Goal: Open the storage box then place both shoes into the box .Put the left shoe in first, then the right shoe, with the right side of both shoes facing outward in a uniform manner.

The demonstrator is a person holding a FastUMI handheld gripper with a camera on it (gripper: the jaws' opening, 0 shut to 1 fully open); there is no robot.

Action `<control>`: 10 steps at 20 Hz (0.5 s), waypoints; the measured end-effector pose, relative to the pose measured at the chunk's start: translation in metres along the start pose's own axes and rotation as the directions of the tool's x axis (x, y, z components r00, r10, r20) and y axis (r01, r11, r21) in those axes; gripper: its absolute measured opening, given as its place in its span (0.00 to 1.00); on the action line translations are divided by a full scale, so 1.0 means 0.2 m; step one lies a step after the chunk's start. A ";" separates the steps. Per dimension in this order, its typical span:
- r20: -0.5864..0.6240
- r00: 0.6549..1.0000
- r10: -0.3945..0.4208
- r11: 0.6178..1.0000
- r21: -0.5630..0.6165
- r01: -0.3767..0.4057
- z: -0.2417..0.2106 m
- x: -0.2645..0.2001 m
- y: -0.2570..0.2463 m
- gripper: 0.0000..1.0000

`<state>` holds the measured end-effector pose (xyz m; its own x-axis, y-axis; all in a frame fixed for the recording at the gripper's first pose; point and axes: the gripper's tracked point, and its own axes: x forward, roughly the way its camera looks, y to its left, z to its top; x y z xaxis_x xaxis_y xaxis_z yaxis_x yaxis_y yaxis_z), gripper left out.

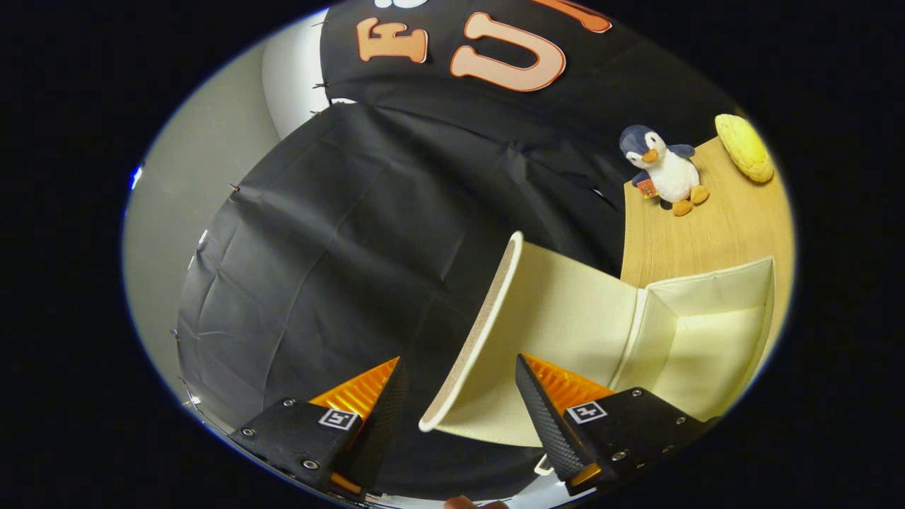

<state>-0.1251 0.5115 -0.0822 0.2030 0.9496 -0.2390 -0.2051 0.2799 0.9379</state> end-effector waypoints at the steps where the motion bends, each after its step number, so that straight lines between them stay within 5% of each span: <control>1: 0.024 0.999 -0.028 0.999 -0.031 0.029 0.03 -0.07 -0.05 0.93; 5: 0.126 0.963 -0.238 0.957 -0.142 0.255 0.13 -0.38 -0.41 0.94; 10: 0.205 0.836 -0.509 0.813 -0.207 0.545 0.15 -0.87 -0.94 0.94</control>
<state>-0.0940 0.2889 -0.2103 0.4704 0.6227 -0.6253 -0.2538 0.7741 0.5799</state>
